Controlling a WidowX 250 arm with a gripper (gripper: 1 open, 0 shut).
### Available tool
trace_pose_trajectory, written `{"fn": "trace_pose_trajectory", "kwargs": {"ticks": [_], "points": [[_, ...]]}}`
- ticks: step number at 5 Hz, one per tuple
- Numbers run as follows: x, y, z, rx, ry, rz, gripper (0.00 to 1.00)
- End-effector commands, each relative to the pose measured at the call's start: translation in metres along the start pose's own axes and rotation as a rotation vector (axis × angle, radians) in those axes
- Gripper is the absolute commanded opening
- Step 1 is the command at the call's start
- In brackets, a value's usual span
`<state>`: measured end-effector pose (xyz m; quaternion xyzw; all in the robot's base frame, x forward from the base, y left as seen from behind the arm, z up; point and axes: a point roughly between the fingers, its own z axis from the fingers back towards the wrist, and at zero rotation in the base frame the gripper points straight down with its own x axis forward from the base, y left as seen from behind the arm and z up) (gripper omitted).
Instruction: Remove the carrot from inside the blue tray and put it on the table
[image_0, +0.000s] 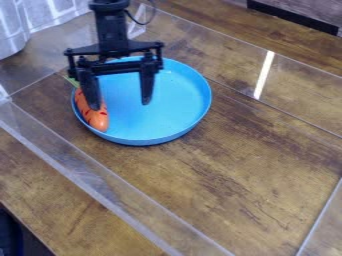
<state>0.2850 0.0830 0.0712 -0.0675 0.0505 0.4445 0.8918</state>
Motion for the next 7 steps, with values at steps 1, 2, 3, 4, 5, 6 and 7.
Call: {"fn": "trace_pose_trajectory", "kwargs": {"ticks": [1,2,3,4,5,6,7], "points": [[0.015,0.011,0.007,-0.069,-0.042,0.116,1.0],[0.03,0.018,-0.001,-0.091,-0.045,0.153,1.0],[0.041,0.021,-0.01,-0.109,-0.054,0.193,1.0],[0.05,0.024,-0.018,-0.122,-0.054,0.215,1.0],[0.056,0.024,-0.024,-0.121,-0.06,0.223,1.0],[0.06,0.022,-0.027,-0.121,-0.067,0.218,1.0],[0.064,0.022,-0.026,-0.125,-0.07,0.208,1.0]]}}
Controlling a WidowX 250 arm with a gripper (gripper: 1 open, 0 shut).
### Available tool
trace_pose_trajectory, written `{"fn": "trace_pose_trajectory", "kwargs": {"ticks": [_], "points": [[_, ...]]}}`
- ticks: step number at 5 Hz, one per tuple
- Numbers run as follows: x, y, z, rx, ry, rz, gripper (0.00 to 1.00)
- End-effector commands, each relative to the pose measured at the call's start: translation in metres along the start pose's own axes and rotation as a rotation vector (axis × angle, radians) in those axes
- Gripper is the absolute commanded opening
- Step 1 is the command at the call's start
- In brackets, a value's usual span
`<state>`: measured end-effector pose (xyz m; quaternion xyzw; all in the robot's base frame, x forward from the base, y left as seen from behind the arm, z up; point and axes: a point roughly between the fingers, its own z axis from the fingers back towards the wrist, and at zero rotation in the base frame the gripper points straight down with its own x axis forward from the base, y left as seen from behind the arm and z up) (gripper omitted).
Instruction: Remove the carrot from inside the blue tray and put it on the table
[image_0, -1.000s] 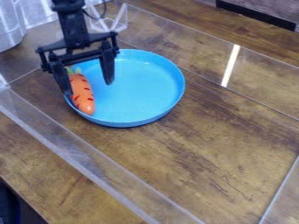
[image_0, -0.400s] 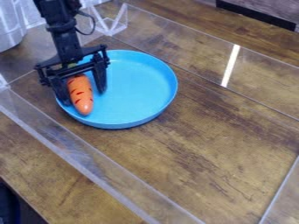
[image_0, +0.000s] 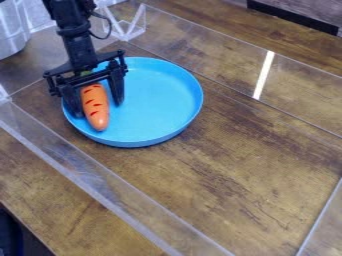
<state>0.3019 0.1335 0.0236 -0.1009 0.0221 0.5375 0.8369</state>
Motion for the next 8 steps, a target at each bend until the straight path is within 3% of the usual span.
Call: {"fn": "trace_pose_trajectory", "kwargs": {"ticks": [1,5,7,8], "points": [[0.007,-0.002,0.011,-0.024,-0.041,-0.019,0.0],[-0.01,-0.013,0.043,-0.018,-0.048,-0.194,0.0],[-0.029,-0.028,0.09,-0.047,-0.061,-0.374,0.0],[-0.041,-0.032,0.105,-0.05,-0.072,-0.443,0.0]]}}
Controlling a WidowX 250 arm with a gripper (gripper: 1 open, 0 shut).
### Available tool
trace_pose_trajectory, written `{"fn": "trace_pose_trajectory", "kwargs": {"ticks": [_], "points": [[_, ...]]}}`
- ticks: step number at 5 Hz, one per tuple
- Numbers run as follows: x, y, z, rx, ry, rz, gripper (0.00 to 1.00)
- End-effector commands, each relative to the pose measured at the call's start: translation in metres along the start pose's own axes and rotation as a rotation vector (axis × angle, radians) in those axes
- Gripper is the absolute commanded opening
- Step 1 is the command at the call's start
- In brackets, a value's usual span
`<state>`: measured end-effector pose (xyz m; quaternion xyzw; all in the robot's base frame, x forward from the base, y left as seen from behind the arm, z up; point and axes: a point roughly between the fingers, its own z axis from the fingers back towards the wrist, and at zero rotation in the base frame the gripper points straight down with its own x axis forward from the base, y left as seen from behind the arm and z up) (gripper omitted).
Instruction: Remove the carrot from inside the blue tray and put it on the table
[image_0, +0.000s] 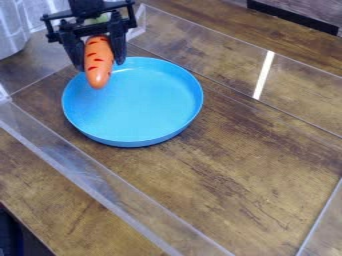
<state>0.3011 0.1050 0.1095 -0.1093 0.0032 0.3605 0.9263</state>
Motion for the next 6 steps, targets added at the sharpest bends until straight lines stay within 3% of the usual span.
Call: {"fn": "trace_pose_trajectory", "kwargs": {"ticks": [1,3,4,5,6], "points": [[-0.017,-0.023,0.03,-0.014,-0.076,-0.133,0.0],[-0.067,-0.059,0.023,-0.001,-0.011,-0.334,0.0],[-0.094,-0.077,0.013,0.002,0.026,-0.424,0.0],[-0.117,-0.092,-0.01,0.013,0.06,-0.496,0.0],[-0.131,-0.104,-0.02,0.024,0.079,-0.553,0.0]]}}
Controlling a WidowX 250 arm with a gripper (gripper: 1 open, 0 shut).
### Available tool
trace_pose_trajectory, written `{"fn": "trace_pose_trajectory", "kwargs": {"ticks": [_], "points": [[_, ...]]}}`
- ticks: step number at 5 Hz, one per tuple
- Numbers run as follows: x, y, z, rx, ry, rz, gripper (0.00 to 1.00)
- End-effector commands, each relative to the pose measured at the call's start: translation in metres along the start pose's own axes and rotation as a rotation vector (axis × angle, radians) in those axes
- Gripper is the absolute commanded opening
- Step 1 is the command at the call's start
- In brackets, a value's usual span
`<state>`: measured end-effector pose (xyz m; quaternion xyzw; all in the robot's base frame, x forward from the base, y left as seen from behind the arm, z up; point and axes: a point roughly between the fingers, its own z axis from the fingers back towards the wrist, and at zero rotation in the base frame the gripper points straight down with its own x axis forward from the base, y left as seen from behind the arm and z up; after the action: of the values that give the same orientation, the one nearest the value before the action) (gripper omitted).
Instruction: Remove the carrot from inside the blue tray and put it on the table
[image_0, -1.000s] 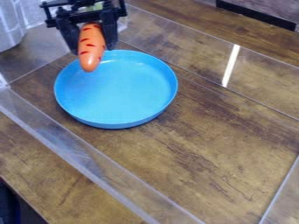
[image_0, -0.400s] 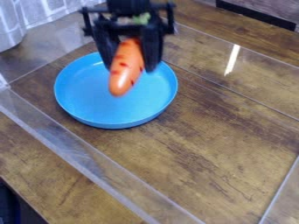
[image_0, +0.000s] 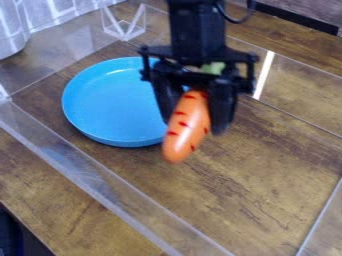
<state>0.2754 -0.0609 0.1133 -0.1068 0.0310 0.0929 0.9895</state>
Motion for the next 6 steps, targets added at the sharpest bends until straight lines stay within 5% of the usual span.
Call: {"fn": "trace_pose_trajectory", "kwargs": {"ticks": [1,3,6], "points": [[-0.006,-0.022,-0.007,0.005,-0.013,-0.055,0.0],[0.0,-0.046,-0.041,0.038,-0.015,-0.089,0.0],[0.032,-0.031,-0.028,0.083,0.017,-0.116,0.0]]}}
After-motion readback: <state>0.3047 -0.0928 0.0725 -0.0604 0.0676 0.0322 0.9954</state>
